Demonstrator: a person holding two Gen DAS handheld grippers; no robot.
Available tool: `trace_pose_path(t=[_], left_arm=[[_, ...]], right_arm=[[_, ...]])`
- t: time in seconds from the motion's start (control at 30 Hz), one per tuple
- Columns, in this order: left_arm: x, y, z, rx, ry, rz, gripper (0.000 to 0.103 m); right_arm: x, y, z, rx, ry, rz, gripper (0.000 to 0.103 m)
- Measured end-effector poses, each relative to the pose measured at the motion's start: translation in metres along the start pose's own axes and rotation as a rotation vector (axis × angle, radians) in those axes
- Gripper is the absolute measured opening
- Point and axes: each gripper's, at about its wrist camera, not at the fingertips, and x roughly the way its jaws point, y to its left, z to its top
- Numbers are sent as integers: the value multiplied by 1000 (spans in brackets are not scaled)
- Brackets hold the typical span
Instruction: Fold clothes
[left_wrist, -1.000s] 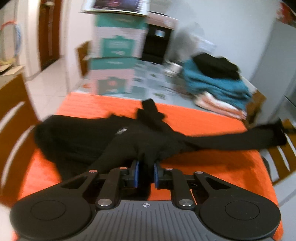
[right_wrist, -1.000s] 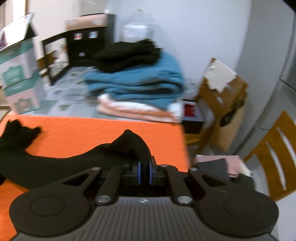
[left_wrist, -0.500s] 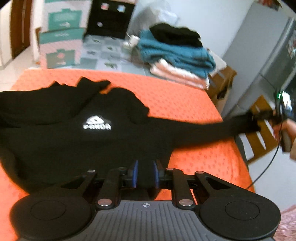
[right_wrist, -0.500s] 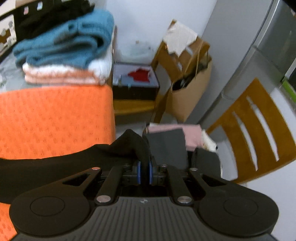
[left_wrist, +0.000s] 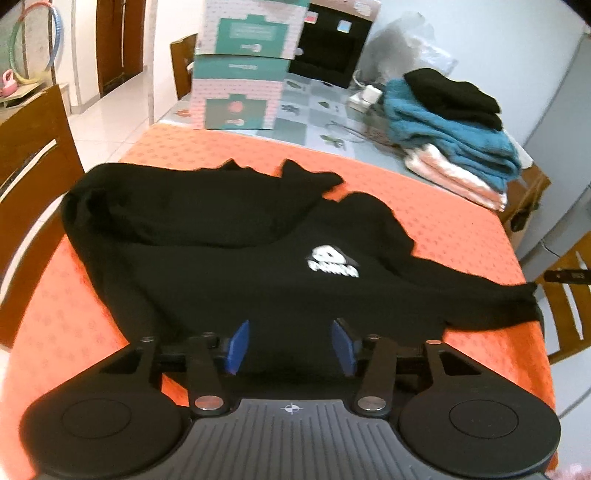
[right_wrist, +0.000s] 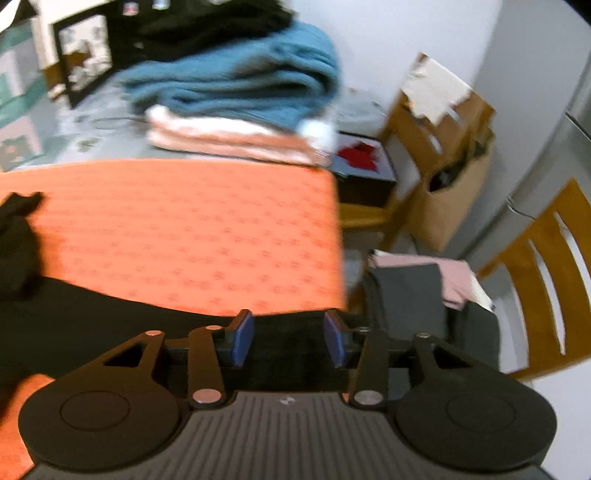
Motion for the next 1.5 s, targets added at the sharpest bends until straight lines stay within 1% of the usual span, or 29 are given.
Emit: trace_pose_path(t=[0.13, 0.2, 0.27, 0.53, 0.67, 0.8, 1.0, 1.03, 1.07, 1.1, 1.13, 1.27, 1.5], left_arm=[[15, 15, 22, 19, 13, 5, 58], [26, 21, 36, 26, 17, -8, 58], [38, 25, 48, 38, 17, -19, 58], [92, 24, 89, 90, 35, -76, 58], [117, 18, 105, 96, 39, -116, 58], [144, 9, 116, 101, 45, -126, 58], [174, 0, 121, 87, 63, -73, 57], [178, -1, 120, 87, 65, -70, 53], [181, -1, 119, 87, 67, -68, 31], [184, 0, 117, 73, 80, -86, 19], [186, 2, 117, 55, 85, -98, 9], [168, 17, 120, -31, 15, -119, 7], [109, 75, 134, -163, -95, -61, 7]], right_arm=[[-19, 41, 0, -19, -30, 74, 54], [-26, 61, -3, -14, -41, 102, 58], [-32, 80, -8, 1, -48, 129, 58], [-45, 141, -34, 77, -21, 184, 59], [-51, 151, -48, 157, -4, 199, 59], [-54, 152, -63, 229, 27, 188, 59], [-55, 149, -76, 257, 81, 151, 59], [-55, 148, -75, 260, 85, 148, 59], [-54, 148, -74, 262, 90, 147, 59], [-54, 148, -71, 261, 91, 147, 59], [-54, 148, -69, 260, 91, 147, 59], [-54, 152, -58, 250, 86, 156, 59], [-58, 171, -46, 212, 69, 177, 59]])
